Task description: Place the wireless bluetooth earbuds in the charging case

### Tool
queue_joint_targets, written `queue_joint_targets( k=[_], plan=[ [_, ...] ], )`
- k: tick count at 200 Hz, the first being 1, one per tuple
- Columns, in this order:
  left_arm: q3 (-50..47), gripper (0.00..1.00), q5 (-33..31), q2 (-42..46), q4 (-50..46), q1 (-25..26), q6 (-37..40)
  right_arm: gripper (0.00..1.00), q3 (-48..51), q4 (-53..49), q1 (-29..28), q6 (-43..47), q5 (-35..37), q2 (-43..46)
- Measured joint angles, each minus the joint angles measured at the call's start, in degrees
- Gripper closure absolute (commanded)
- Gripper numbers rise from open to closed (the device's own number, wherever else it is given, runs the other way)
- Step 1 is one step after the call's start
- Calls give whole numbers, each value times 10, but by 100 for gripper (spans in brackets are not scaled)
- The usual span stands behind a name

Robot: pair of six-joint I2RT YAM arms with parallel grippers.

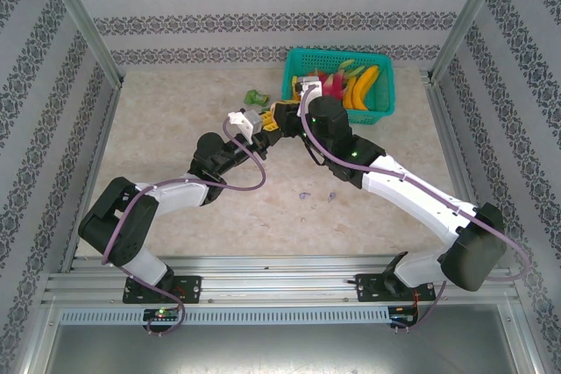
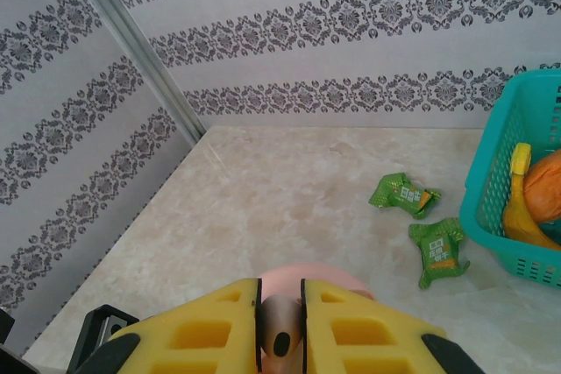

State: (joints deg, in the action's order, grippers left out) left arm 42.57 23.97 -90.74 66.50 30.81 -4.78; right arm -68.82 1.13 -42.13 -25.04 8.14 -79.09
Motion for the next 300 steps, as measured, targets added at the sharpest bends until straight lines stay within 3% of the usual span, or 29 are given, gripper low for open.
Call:
queue_joint_targets(
  k=[238,300],
  plan=[
    [2,100,2,0,-10,2,-2,85,27,35,6,43,-42,7],
    [2,100,-2,1,-9,3,-2,72,29,27,-1,43,-42,7]
  ],
)
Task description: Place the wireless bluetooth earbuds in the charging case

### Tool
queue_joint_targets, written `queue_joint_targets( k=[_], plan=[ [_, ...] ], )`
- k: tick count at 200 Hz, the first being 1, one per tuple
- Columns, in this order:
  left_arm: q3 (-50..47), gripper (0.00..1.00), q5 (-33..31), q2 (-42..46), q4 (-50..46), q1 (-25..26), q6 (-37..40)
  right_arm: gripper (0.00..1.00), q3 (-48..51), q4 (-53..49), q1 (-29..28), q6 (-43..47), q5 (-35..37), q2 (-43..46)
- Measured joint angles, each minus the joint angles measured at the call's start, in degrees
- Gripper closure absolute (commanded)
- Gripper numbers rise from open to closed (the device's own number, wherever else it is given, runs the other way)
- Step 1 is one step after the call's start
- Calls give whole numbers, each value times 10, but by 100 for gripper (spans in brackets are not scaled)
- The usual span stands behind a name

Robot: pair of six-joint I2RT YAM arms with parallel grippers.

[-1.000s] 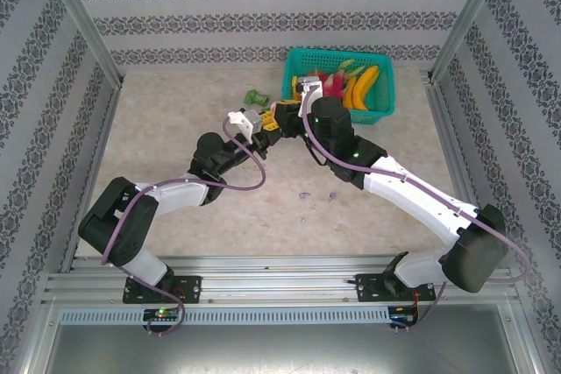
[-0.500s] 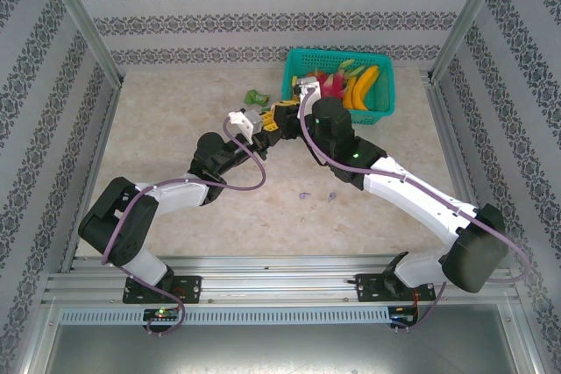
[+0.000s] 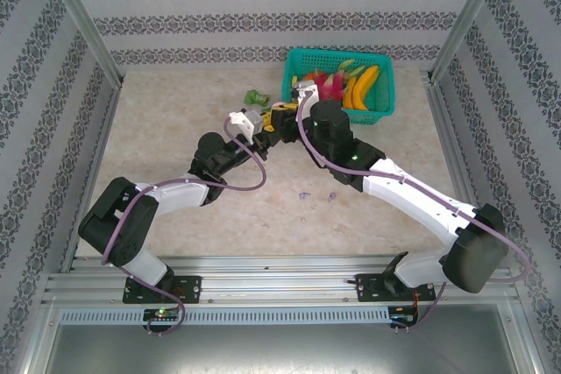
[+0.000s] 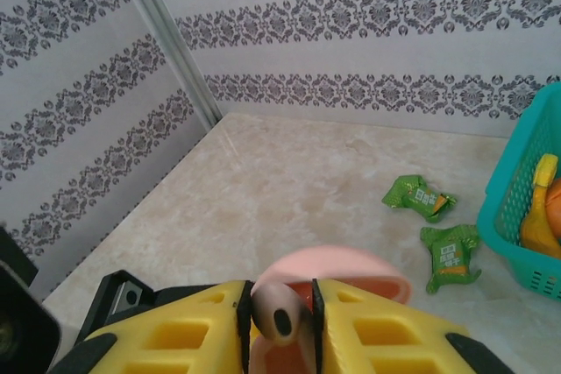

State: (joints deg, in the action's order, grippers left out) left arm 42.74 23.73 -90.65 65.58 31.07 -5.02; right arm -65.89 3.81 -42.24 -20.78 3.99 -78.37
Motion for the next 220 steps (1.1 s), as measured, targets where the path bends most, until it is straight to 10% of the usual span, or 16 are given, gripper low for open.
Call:
queue_joint_targets(
  k=[220],
  plan=[
    [-14,100,-2,0,12,0,-15,64,-26,-29,17,-46,-15,-12]
  ],
)
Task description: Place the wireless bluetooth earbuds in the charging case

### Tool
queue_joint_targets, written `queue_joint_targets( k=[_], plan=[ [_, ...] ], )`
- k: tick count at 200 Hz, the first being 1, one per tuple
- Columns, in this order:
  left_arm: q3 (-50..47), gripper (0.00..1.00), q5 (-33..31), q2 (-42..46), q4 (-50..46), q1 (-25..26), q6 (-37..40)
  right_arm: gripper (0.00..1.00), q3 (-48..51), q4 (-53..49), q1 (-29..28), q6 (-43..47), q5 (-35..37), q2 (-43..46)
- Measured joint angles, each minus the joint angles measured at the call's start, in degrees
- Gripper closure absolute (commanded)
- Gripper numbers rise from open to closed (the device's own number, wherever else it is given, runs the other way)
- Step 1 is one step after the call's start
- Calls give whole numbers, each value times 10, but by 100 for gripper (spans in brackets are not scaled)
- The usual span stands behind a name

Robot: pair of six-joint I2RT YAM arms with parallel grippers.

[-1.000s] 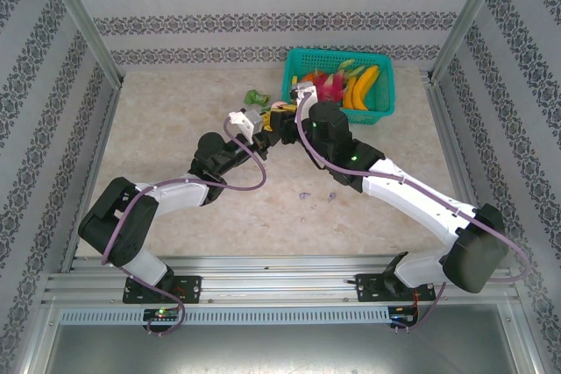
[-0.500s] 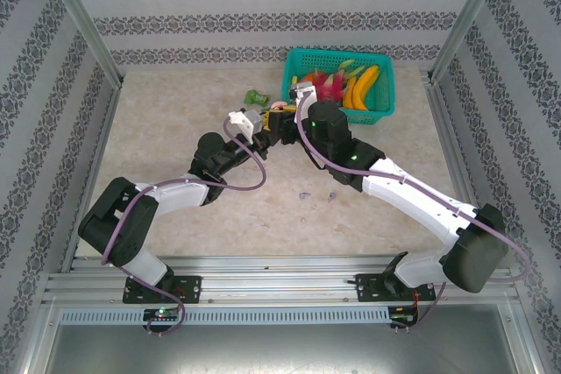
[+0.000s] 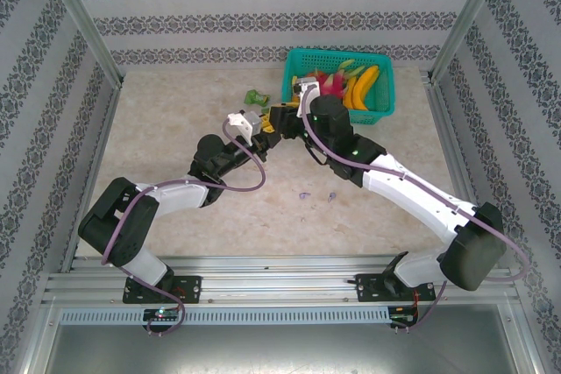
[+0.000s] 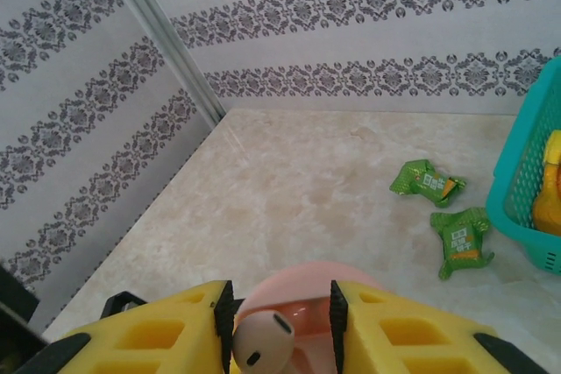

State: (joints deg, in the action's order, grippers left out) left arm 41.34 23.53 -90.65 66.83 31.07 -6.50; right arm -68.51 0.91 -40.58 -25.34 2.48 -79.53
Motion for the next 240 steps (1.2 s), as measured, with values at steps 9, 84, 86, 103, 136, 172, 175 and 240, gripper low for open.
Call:
queue_joint_targets(
  k=[9,84,86,103,136,172,175,240],
  plan=[
    [-3,100,0,0,4,0,0,64,0,0,3,-3,0,-2],
    [-31,100,-2,-4,23,0,-2,64,0,-2,4,-28,-6,-10],
    [-32,100,-2,-4,23,0,-2,64,0,-2,4,-28,-6,-10],
    [-33,100,-2,-7,23,0,-2,64,0,-2,4,-30,-7,-10],
    [-33,100,-2,-8,26,0,-2,64,0,-2,7,-33,-9,-10],
    [-40,100,-2,-8,31,0,-2,62,0,-5,15,-37,-16,-7],
    [-41,100,-2,-8,31,0,-2,62,0,-7,17,-38,-17,-6],
    [-91,100,18,11,28,0,-13,52,19,-49,108,-74,-67,31]
  ],
)
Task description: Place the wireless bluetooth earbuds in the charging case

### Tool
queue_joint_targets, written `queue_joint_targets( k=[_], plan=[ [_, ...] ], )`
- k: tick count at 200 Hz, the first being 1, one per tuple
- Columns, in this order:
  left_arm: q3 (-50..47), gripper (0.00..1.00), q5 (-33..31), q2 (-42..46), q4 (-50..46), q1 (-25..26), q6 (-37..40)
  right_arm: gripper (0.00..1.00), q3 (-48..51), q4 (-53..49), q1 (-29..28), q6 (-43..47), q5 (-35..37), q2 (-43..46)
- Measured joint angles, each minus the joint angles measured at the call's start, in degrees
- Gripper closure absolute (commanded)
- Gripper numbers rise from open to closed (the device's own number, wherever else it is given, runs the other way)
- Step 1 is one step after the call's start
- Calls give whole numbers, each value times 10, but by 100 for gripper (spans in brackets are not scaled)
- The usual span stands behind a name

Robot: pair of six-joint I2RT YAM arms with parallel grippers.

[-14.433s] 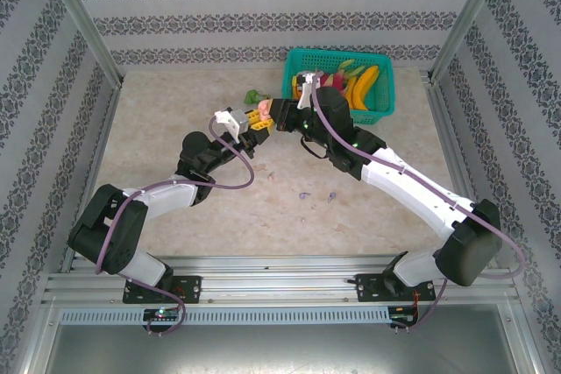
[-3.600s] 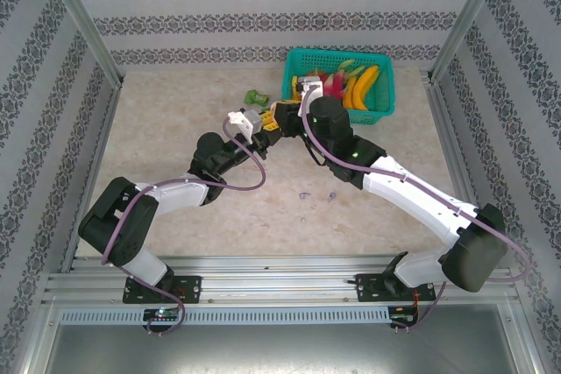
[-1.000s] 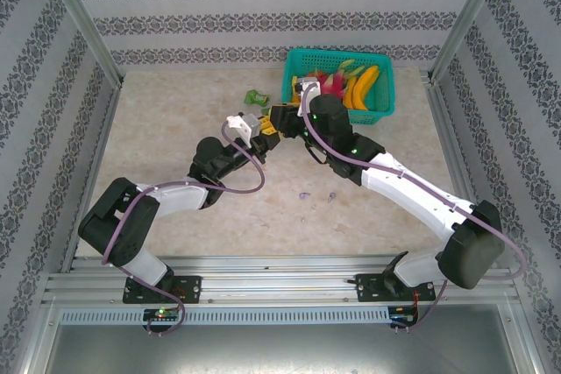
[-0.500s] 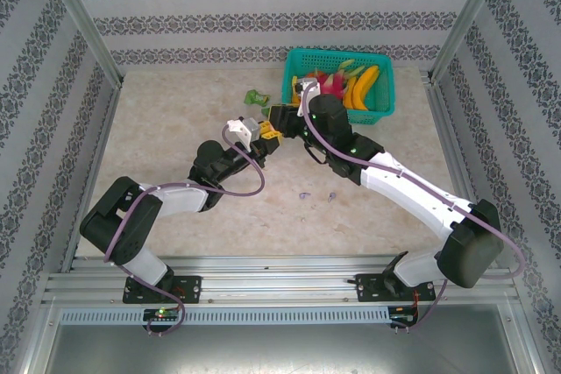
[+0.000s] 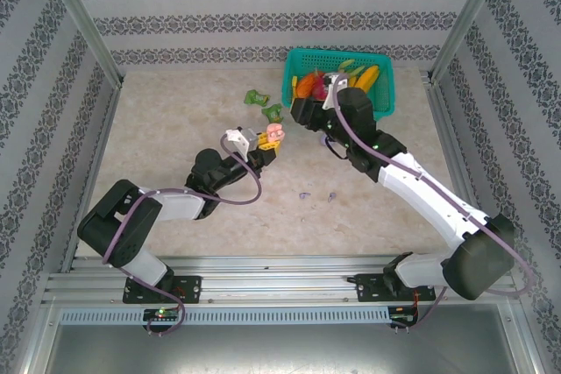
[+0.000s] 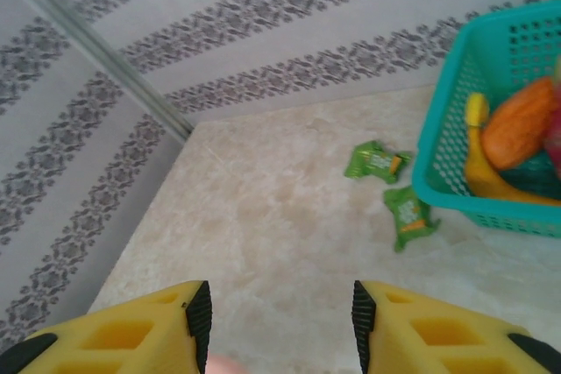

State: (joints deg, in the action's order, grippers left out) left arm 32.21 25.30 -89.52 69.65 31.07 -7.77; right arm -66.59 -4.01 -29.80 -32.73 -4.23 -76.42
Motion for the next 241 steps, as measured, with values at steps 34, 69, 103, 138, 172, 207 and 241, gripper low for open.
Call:
queue_joint_targets(
  k=[34,69,103,138,172,207,241],
  plan=[
    [-5,100,27,47,-16,0,-3,53,-39,-59,51,-4,-71,-79],
    [-7,100,43,71,-29,0,-7,56,-82,-100,57,1,-134,-161],
    [-9,100,47,75,-44,0,-13,58,-104,-111,55,2,-179,-191],
    [-9,100,47,75,-55,0,-17,59,-122,-112,35,14,-202,-194],
    [-9,100,47,75,-59,0,-17,62,-123,-117,14,23,-222,-192],
    [-9,100,52,74,-56,4,-17,63,-97,-123,8,36,-217,-159],
    [-9,100,45,59,-45,4,-17,62,-59,-138,11,44,-185,-100]
  ],
)
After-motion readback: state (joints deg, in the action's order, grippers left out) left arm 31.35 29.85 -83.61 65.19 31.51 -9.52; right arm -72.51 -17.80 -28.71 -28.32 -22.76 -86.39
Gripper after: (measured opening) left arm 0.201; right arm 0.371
